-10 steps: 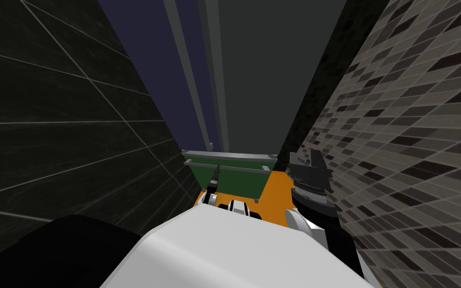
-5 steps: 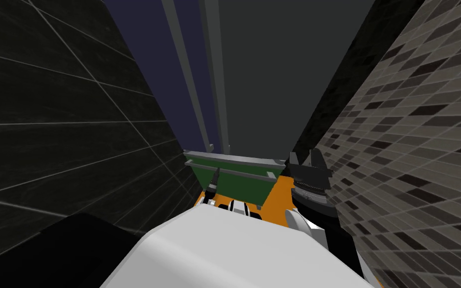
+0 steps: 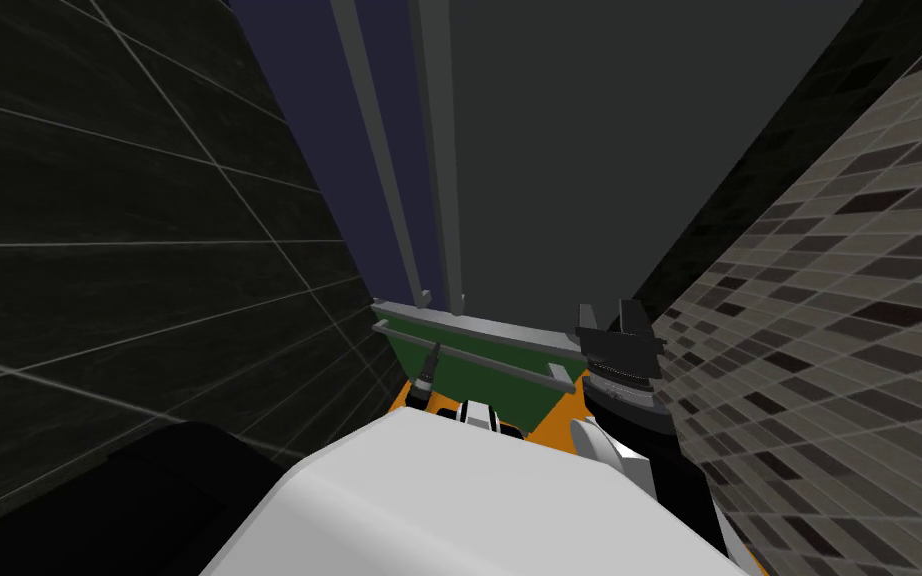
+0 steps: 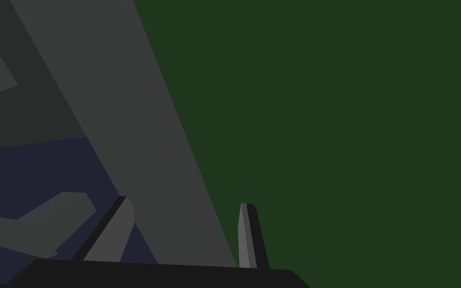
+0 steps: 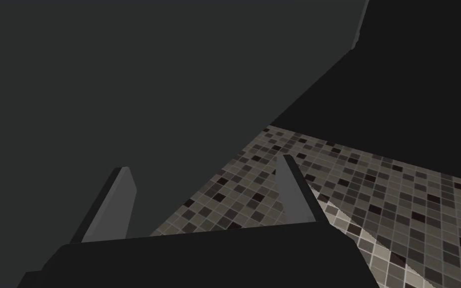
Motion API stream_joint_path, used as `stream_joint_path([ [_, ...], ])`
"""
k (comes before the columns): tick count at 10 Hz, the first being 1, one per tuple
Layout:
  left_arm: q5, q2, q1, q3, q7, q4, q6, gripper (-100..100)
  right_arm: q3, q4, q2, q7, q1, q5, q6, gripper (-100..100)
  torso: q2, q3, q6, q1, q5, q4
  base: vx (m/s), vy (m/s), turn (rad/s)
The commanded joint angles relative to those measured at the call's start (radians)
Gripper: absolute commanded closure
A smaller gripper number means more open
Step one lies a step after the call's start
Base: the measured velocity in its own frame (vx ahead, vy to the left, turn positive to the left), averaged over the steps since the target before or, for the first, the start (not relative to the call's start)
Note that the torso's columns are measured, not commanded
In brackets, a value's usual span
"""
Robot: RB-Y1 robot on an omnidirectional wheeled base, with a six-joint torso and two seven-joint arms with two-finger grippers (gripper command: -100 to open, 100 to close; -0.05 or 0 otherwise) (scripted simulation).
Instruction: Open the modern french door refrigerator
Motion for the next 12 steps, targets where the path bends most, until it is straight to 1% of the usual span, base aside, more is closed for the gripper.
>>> stream_joint_path([
  [1,-0.002,0.005,0.02,-0.009,0.009,-0.012,-0.008,100,0.0,0.0,0.0,0.0,0.0,0.0,0.0,0,0.0,0.001,0.001,-0.001,0.001,-0.002,0.02,-0.006,0.019],
  [2,0.014,0.039,-0.009,0.033,0.034,0.035,-0.02,100,0.0,0.0,0.0,0.0,0.0,0.0,0.0,0,0.002,0.001,0.0,0.001,0.0,0.001,-0.075,-0.052,-0.238],
  [3,0.014,0.039,-0.009,0.033,0.034,0.04,-0.02,100,0.0,0.0,0.0,0.0,-0.001,0.0,0.0,0,0.006,0.004,0.001,-0.001,0.0,0.001,-0.096,-0.04,-0.143],
  [4,0.029,0.073,-0.04,0.075,0.056,0.073,-0.028,100,0.0,0.0,0.0,0.0,-0.001,0.0,0.0,0,0.005,0.004,-0.001,0.001,0.001,0.0,-0.163,-0.065,-0.245],
  [5,0.029,0.073,-0.04,0.075,0.056,0.084,-0.028,100,0.0,0.0,0.0,0.0,-0.001,0.0,0.0,0,0.006,0.004,-0.001,0.001,0.001,0.0,-0.151,-0.063,-0.141],
  [6,0.029,0.073,-0.04,0.075,0.056,0.095,-0.028,100,0.0,0.0,0.0,0.0,-0.001,0.0,0.0,0,0.002,0.002,0.0,0.001,0.001,0.0,-0.07,-0.027,0.017],
  [7,0.044,0.107,-0.07,0.116,0.079,0.125,-0.035,100,0.0,0.0,0.0,0.0,0.0,0.0,0.0,0,-0.005,-0.002,0.001,0.002,0.002,-0.003,-0.106,-0.053,-0.272],
  [8,0.044,0.107,-0.07,0.116,0.079,0.137,-0.035,100,0.0,0.0,0.0,0.0,-0.001,0.0,0.0,0,-0.005,-0.003,0.001,0.001,0.001,-0.001,-0.093,-0.046,-0.143],
  [9,0.044,0.107,-0.07,0.116,0.079,0.149,-0.035,100,0.0,0.0,0.0,0.0,0.0,0.0,0.0,0,-0.004,-0.002,0.001,0.001,0.002,-0.003,-0.038,-0.032,0.029],
  [10,0.059,0.14,-0.1,0.157,0.101,0.181,-0.043,100,0.0,0.0,0.0,0.0,0.0,0.0,0.0,0,-0.006,-0.002,0.0,0.003,0.004,-0.005,-0.105,-0.072,-0.262],
  [11,0.059,0.14,-0.1,0.157,0.101,0.204,-0.043,100,0.0,0.0,0.0,0.0,-0.001,0.0,0.0,0,-0.003,-0.001,0.0,0.004,0.003,-0.003,-0.104,-0.061,-0.131],
  [12,0.059,0.14,-0.1,0.157,0.101,0.204,-0.043,100,0.0,0.0,0.0,0.0,0.0,0.0,0.0,0,-0.002,0.0,0.001,0.004,0.005,-0.004,-0.046,-0.026,0.026],
])
